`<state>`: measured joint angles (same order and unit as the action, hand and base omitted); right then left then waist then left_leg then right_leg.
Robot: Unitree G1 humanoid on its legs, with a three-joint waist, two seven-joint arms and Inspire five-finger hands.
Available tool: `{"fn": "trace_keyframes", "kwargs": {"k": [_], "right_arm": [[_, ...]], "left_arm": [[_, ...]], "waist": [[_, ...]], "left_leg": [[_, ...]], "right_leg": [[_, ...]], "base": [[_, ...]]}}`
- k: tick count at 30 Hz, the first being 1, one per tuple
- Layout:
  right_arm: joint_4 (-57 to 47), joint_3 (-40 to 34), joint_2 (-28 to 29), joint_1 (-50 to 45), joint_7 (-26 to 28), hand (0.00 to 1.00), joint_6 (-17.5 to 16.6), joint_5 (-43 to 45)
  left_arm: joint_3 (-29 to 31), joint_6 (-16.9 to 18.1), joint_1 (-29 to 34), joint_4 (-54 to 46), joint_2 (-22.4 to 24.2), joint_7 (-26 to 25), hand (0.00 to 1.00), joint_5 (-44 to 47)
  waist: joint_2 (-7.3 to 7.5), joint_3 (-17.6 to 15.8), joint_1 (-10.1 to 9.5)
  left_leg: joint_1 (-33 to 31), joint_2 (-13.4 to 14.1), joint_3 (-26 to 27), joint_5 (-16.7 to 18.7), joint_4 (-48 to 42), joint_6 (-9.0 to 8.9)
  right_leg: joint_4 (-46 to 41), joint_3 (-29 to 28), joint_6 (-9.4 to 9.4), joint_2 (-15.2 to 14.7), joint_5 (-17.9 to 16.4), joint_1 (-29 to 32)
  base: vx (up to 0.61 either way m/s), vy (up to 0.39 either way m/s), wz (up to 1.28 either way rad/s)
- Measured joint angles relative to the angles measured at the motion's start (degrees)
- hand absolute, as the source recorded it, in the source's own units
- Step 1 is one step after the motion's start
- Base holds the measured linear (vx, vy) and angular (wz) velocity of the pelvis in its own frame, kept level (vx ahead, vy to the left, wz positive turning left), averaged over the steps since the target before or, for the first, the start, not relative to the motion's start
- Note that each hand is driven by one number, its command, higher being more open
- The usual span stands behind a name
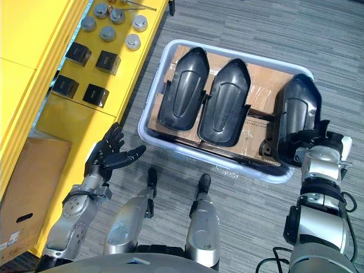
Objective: Walk over and take three plastic housings, then place them on the shelf
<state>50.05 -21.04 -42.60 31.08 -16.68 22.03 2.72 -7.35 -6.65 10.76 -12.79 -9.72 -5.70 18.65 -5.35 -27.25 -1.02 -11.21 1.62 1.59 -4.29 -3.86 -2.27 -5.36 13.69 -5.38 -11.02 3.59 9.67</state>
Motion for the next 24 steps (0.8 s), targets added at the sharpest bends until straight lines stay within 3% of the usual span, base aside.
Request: {"fn": "trace_keyframes", "kwargs": {"k": [5, 11, 14, 19, 24], "right_arm": [[-5.78, -2.68, 2.45, -6.09, -4.55, 0.00, -1.45, -0.21], [-29.67, -4.26, 11.29, -16.03, -10.41, 0.00, -5.97, -7.31], [-42.20, -3.00, 16.75, -19.44, -11.79, 0.00, -8.30, -13.74], [-51.54, 4.63, 23.70, -21.27, -13.49, 0.00, -16.54, -23.06], [-53.36, 9.02, 23.97, -20.20, -14.57, 0.00, -23.75, -24.52]], "left_arm": [[-0.07, 0.01, 0.91, -1.30, -0.30, 0.41, 1.00, 0.21], [0.50, 0.10, 0.34, -4.69, 0.10, 1.52, 1.00, 2.64], [1.68, 0.51, -0.06, -7.72, 0.85, 2.22, 1.00, 4.61], [0.23, 0.79, -4.24, -8.11, 1.05, 5.78, 1.00, 11.48], [-1.88, 0.59, -8.54, -7.91, 2.71, 7.56, 1.00, 15.60]], "waist": [[-0.68, 3.45, 0.21], [-0.51, 8.07, 1.67], [0.36, 11.86, 1.85], [2.73, 15.67, 1.93], [3.72, 17.63, 2.14]], "left_leg": [[2.42, 0.07, 0.13, -0.22, 2.42, -0.10], [6.02, 0.29, 0.53, -0.08, 4.87, -0.20], [7.08, 0.37, 1.33, 0.37, 5.38, -0.28], [9.85, 0.52, 3.15, 0.79, 6.23, -0.51], [10.76, 0.43, 4.11, 0.78, 6.31, -0.50]], "right_leg": [[2.87, 0.30, -0.56, 0.39, 0.50, -2.67], [5.73, 0.70, -1.04, 0.54, 0.82, -6.30], [6.80, 0.25, -1.34, 0.65, 1.02, -7.20], [7.36, -1.01, -1.52, 0.78, 1.12, -8.87], [7.36, -1.48, -1.76, 0.64, 1.32, -9.36]], "base": [[0.06, -0.007, -0.01], [0.05, -0.009, -0.01], [0.03, -0.006, -0.12], [0.00, -0.002, -0.16], [-0.03, 0.004, -0.07]]}}
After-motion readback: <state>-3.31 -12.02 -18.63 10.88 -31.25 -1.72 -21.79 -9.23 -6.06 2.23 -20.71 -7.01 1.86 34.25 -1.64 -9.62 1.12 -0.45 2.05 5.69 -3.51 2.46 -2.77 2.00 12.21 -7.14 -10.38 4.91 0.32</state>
